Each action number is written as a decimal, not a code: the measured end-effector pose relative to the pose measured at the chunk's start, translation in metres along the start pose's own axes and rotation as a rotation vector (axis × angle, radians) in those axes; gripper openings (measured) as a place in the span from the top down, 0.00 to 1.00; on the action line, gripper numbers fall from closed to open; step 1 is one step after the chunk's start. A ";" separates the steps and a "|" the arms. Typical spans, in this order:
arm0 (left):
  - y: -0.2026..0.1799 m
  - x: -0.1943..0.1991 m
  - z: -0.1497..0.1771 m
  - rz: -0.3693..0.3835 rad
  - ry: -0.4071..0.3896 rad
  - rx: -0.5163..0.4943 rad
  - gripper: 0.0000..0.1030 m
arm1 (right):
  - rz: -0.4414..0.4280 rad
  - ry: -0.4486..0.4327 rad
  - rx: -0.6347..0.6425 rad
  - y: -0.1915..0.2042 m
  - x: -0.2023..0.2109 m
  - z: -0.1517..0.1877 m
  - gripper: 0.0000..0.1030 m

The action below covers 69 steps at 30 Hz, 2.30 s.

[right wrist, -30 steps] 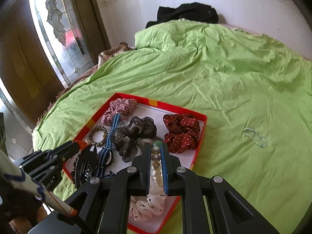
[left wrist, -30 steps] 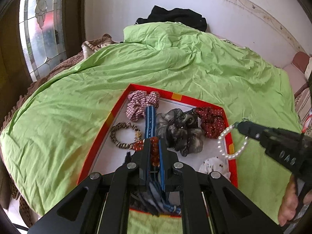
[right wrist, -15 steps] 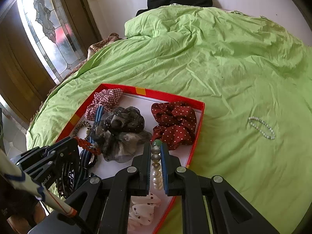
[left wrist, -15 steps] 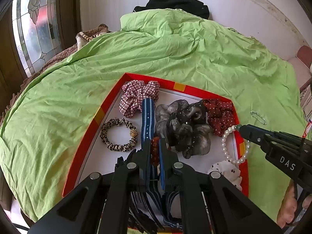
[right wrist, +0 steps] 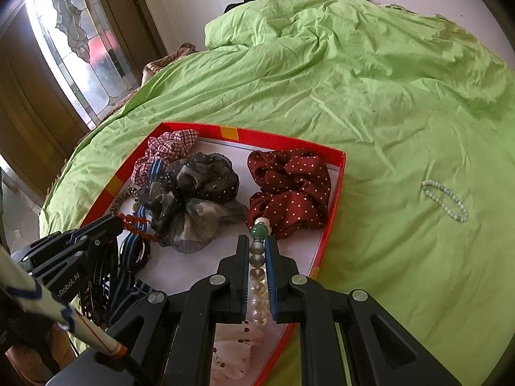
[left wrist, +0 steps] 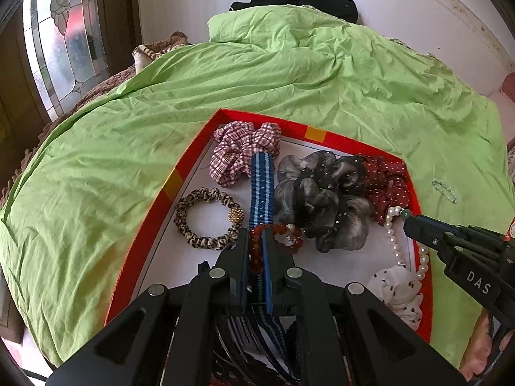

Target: Organize jewelry

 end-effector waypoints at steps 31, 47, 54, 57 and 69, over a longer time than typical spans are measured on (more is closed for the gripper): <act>0.066 0.018 0.008 -0.070 -0.001 0.192 0.78 | -0.023 -0.029 0.019 0.015 0.014 0.009 0.64; 0.074 0.111 0.028 -0.197 -0.165 0.216 0.41 | 0.016 -0.131 0.083 0.013 0.085 0.044 0.58; 0.051 0.188 0.025 -0.369 -0.393 0.172 0.13 | 0.001 -0.161 0.110 0.020 0.115 0.067 0.58; 0.027 0.225 0.022 -0.433 -0.487 0.106 0.05 | 0.012 -0.182 0.122 0.020 0.131 0.079 0.55; -0.024 0.330 0.037 -0.405 -0.768 0.110 0.00 | 0.056 -0.224 0.030 -0.019 0.176 0.109 0.50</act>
Point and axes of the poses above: each gripper's, at about its wrist camera, not at the fingertips, and x roughly against the way its jaws point, y to its left, z to its underside, the point moved 10 cm from there along -x, roughly the way its jaws point, and after that the axes turned 5 degrees about z, right-handed, at the moved point
